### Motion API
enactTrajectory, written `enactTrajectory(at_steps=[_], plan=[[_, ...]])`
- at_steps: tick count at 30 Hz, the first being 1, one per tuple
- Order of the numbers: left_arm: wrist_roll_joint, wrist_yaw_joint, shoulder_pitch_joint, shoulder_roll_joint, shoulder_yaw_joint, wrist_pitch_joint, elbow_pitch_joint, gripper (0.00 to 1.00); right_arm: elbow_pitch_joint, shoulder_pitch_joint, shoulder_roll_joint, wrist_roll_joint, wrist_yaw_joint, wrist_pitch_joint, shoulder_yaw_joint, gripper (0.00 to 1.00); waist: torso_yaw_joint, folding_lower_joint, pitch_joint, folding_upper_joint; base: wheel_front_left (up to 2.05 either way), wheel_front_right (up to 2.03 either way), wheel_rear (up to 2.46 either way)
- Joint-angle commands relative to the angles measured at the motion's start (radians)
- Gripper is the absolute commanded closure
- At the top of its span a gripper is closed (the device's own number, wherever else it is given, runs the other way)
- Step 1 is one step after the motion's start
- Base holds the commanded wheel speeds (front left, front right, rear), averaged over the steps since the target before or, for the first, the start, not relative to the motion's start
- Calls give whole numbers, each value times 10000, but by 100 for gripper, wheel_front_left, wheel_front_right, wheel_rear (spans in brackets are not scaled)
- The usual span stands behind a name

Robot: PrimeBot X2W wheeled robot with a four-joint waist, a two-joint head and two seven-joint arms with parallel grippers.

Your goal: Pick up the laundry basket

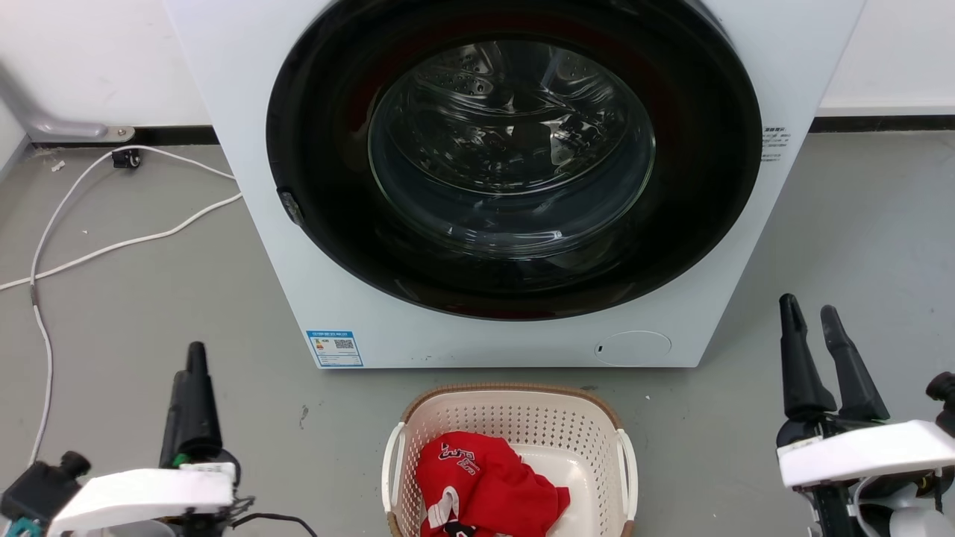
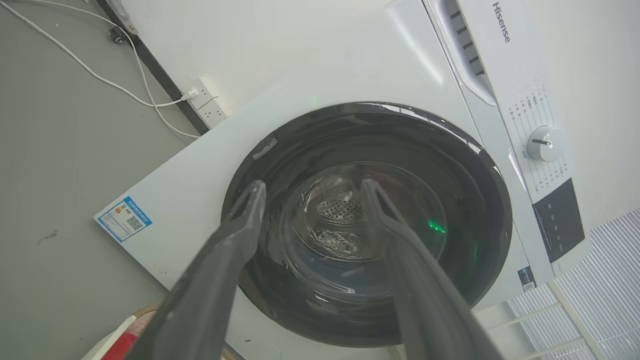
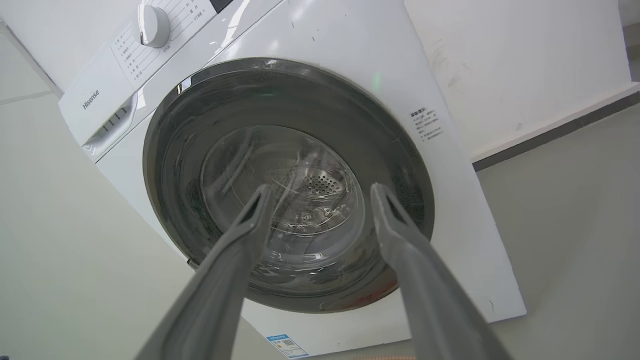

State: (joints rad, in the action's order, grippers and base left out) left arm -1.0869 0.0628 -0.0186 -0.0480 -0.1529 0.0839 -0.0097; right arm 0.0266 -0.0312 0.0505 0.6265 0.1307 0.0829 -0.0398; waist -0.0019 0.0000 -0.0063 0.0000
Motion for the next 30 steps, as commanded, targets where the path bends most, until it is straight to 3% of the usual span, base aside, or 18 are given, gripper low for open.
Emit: enactTrajectory(at_steps=[1,8,17,30], plan=[[544,210,-40,-29,229,118,-343,0,272,66,22,-548,-1,128,102,0,-4,0,1,0,0,0,0],[2683,312,-236,-28,933,329,-772,0,288,284,20,-1601,-1,342,467,0,-25,0,3,0,0,0,0],[5394,-276,-378,-30,2148,581,-1124,0,145,476,16,-2321,-1,596,619,0,-104,0,-17,0,0,0,0],[7243,-991,-512,-457,3408,893,-925,0,-129,690,12,-3878,0,893,549,0,-159,0,-55,0,0,0,0]])
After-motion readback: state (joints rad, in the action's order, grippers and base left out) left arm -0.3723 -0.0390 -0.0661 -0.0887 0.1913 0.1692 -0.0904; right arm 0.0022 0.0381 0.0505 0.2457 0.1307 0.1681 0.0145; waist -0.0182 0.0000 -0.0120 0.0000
